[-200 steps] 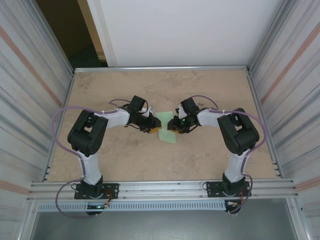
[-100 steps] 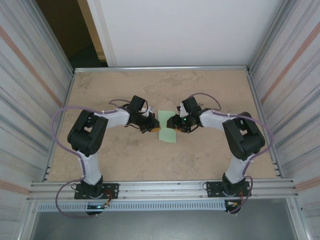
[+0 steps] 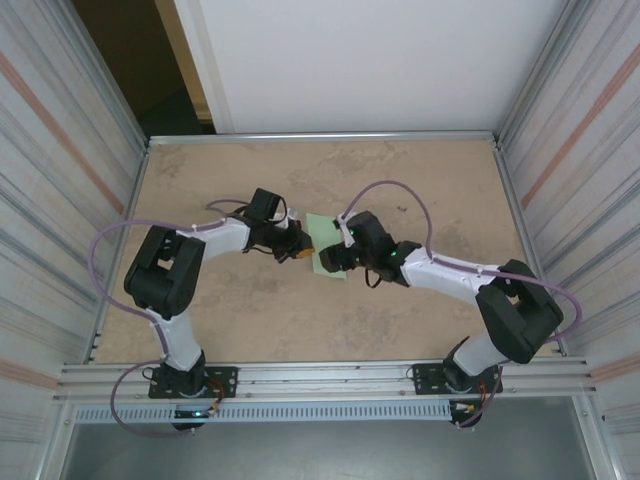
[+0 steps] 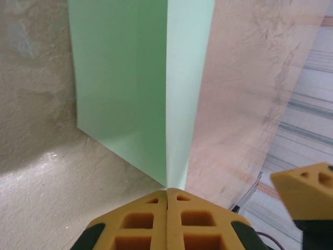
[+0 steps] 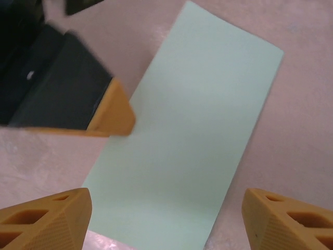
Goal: Fold a paper plane with a square sheet of paper (pick it up from the middle)
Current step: Third fold the triangle at the center of the table.
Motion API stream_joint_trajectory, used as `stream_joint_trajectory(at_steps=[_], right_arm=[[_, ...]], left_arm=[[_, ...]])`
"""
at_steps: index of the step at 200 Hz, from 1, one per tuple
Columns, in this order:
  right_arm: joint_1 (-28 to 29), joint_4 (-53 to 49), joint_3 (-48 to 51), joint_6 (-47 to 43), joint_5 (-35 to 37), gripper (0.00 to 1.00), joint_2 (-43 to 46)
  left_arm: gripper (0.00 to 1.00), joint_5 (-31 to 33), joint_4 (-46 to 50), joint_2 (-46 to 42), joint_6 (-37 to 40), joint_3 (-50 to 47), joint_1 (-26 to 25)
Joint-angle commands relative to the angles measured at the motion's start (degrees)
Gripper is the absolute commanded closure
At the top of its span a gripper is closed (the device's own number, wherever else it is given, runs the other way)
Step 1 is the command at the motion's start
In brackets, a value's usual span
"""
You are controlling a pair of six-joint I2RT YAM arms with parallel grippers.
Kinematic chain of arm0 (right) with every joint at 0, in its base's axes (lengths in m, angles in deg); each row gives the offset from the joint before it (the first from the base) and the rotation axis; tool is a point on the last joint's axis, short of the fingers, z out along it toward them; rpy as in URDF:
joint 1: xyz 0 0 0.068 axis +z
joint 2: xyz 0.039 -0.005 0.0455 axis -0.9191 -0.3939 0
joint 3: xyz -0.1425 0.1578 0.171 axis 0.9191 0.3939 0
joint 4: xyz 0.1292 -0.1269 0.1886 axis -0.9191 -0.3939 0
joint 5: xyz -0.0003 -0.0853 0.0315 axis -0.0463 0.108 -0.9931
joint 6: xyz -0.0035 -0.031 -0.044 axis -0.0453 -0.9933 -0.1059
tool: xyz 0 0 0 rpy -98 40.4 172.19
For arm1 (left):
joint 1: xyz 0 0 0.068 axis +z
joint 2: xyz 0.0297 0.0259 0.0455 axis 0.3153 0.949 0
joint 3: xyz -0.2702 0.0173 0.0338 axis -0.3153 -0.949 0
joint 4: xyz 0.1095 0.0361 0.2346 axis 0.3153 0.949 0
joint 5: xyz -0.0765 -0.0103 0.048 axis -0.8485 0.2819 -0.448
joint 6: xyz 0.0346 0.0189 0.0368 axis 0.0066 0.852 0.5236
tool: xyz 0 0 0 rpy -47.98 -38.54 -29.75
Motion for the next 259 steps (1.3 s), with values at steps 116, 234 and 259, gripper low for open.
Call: stream_joint_trajectory(at_steps=[116,234,259], right_arm=[[7.38,21.42,9.73,-26.62,6.93,0.25,-7.35],[7.34,23.03,10.77,-27.82,8.48,0.57,-2.74],[7.30,22.03,10.23,-27.22,6.80,0.68,-2.87]], left_arm=[[0.99,0.16,0.17,-1.76,-2.69,-0.03,0.45],[0.99,0.25,0.78,-1.13,-2.03,-0.37,0.45],[0.99,0.23,0.71,-1.06,-2.07,-0.37,0.45]])
